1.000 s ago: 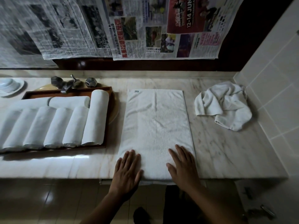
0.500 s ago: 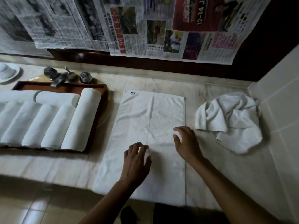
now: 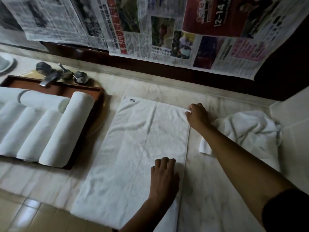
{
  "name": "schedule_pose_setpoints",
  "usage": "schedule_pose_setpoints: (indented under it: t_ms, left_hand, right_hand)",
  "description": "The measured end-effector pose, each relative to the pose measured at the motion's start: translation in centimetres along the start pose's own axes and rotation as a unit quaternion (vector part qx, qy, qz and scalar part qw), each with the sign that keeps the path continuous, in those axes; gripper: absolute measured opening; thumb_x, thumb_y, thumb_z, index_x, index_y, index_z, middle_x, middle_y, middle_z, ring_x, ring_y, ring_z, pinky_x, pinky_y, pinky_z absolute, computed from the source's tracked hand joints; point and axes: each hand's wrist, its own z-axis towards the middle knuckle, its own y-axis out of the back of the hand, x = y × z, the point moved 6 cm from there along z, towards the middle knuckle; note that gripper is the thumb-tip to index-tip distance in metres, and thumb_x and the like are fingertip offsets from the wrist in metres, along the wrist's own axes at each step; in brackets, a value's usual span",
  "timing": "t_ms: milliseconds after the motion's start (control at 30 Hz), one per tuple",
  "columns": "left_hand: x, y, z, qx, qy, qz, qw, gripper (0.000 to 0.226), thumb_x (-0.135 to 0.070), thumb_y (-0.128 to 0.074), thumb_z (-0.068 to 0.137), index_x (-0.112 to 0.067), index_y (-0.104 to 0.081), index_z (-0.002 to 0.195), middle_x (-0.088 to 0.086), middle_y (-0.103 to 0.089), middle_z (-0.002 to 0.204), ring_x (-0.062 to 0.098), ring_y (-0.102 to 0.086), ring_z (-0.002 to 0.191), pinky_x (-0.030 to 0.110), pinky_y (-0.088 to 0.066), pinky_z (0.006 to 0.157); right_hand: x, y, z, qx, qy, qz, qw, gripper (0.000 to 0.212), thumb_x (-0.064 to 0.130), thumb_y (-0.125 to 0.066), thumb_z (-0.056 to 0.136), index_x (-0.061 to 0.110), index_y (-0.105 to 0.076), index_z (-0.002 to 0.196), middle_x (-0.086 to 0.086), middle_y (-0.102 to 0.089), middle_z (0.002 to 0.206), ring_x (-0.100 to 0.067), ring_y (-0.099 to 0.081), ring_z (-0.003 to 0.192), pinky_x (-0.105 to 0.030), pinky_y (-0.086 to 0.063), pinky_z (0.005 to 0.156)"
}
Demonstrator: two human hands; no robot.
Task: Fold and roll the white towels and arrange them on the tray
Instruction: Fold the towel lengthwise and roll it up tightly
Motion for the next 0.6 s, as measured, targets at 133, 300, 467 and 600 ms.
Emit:
schedule_pose_setpoints:
  t_ms: [133,300,467,600]
  left_hand:
    - [-0.3,-0.7,0.8,-0.026,0.004,0.058,0.998,0.031,-0.039,-0.074,0.080,-0.028,-0.061,0.105,-0.005,-0.058,0.109,0.022,-0.056,0.093,0.035,-0.048,0.072]
    - [-1.6,-1.8,1.6,-0.016,0.023,0.085,0.996,0.047,-0.065,-0.058,0.076,-0.026,-0.057,0.103,-0.004,-0.052,0.105,0.024,-0.049,0.091,0.041,-0.047,0.076]
    - [-3.2,-2.1,2.2,0.005,0.009,0.083,0.997,0.022,-0.036,-0.062,0.071,-0.022,-0.056,0.087,-0.002,-0.053,0.091,0.025,-0.052,0.081,0.039,-0.045,0.065]
    - [-2.0,0.0,2.3,-0.011,0.053,-0.064,0.997,0.011,-0.029,-0.050,0.087,-0.020,-0.055,0.086,-0.003,-0.056,0.092,0.020,-0.050,0.087,0.035,-0.045,0.072]
  right_hand:
    - [0.1,0.4,1.4,0.017,0.030,0.009,0.999,0.011,0.024,-0.064,0.098,0.017,-0.055,0.096,-0.012,-0.058,0.117,-0.034,-0.060,0.105,-0.036,-0.047,0.089]
    - [-0.9,2.4,3.0,0.041,0.010,0.026,0.999,0.009,0.027,-0.058,0.098,0.019,-0.053,0.098,-0.008,-0.067,0.103,-0.032,-0.061,0.099,-0.034,-0.048,0.080]
    - [-1.5,4.3,2.8,0.037,-0.007,0.117,0.992,0.014,0.016,-0.055,0.093,0.023,-0.066,0.097,0.001,-0.068,0.089,-0.023,-0.061,0.089,-0.029,-0.045,0.076]
    - [-1.4,4.6,2.5,0.105,-0.031,0.305,0.946,0.024,0.004,-0.059,0.094,0.020,-0.076,0.095,-0.007,-0.074,0.099,-0.018,-0.068,0.085,-0.032,-0.055,0.079]
